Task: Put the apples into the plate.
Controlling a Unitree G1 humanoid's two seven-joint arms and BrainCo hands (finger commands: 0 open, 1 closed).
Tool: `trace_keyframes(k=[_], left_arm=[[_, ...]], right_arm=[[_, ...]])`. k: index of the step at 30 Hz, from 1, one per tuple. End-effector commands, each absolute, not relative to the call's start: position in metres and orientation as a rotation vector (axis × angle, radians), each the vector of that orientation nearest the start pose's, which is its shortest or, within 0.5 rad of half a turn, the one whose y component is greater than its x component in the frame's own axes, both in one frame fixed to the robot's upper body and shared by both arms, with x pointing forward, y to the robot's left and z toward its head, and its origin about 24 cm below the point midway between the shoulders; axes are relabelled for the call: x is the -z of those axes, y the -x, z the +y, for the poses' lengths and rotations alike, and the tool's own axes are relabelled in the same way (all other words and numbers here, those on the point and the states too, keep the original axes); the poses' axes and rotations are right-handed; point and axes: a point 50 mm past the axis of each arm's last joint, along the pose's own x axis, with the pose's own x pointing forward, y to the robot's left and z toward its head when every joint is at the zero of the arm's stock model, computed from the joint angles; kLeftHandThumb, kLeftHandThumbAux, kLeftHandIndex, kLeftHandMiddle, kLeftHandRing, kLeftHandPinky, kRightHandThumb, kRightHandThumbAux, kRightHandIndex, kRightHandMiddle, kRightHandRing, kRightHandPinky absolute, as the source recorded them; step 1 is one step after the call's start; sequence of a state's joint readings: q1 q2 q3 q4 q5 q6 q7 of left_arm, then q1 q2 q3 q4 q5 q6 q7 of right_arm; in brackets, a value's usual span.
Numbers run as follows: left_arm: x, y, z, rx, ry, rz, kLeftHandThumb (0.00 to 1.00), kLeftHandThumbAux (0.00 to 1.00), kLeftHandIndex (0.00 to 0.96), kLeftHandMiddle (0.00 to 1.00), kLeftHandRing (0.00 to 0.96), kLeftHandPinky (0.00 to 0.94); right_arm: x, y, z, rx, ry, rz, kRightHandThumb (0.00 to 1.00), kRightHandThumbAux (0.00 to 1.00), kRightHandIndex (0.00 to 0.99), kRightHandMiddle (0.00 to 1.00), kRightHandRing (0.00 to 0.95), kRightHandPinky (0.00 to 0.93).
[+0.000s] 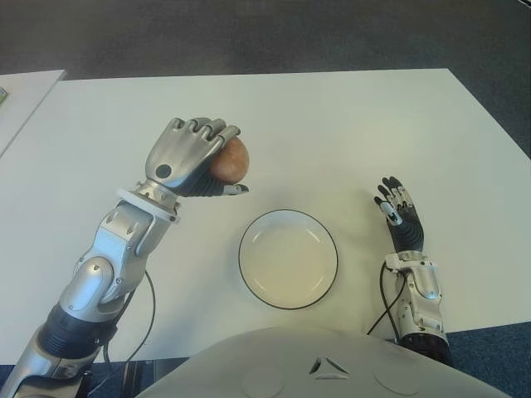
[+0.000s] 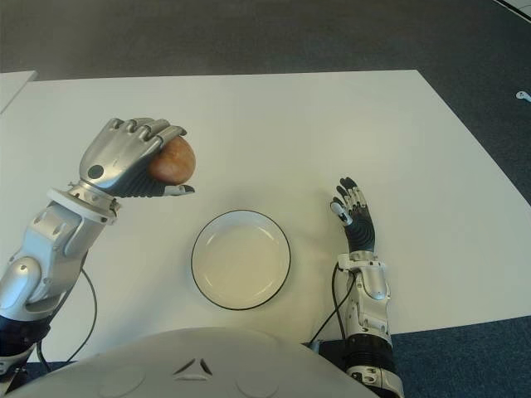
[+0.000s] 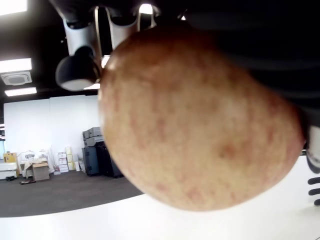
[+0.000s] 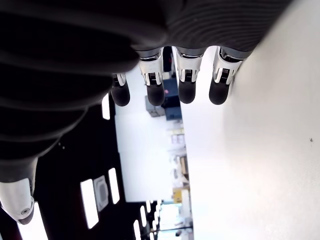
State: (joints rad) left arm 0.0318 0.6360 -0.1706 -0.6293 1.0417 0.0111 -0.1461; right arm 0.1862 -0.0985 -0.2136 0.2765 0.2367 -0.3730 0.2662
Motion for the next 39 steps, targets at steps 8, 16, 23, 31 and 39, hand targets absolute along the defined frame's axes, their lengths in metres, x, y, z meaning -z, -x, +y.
trace_keyframes(k=[8, 16, 23, 31, 39], left_arm=[[-0.164, -0.206, 0.135, 0.249, -1.584, -0.614, 0.727, 0.698, 0.443, 0.877, 0.861, 0.857], [-0.15, -0.194, 0.11, 0.333, -1.567, -0.615, 0.723, 0.698, 0.443, 0.866, 0.851, 0.838], [-0.139, -0.181, 0.093, 0.418, -1.541, -0.639, 0.724, 0.698, 0.443, 0.869, 0.858, 0.873], [-0.133, -0.177, 0.083, 0.495, -1.498, -0.622, 0.727, 0.697, 0.443, 0.868, 0.862, 0.861], [-0.119, -0.183, 0.082, 0.592, -1.536, -0.614, 0.721, 0.698, 0.443, 0.885, 0.87, 0.875]], right_arm=[[0.037, -0.18, -0.22, 0.076, -0.129, 0.139, 0.129, 0.549, 0.06, 0.037, 0.003, 0.012], [0.038, -0.179, -0.219, 0.076, -0.136, 0.139, 0.128, 0.546, 0.06, 0.037, 0.003, 0.011], [0.037, -0.18, -0.218, 0.071, -0.135, 0.141, 0.127, 0.541, 0.058, 0.033, 0.0, 0.004], [0.038, -0.18, -0.218, 0.069, -0.126, 0.143, 0.12, 0.542, 0.052, 0.04, 0.0, 0.003], [0.039, -0.18, -0.217, 0.068, -0.129, 0.142, 0.118, 0.543, 0.047, 0.043, 0.001, 0.005]])
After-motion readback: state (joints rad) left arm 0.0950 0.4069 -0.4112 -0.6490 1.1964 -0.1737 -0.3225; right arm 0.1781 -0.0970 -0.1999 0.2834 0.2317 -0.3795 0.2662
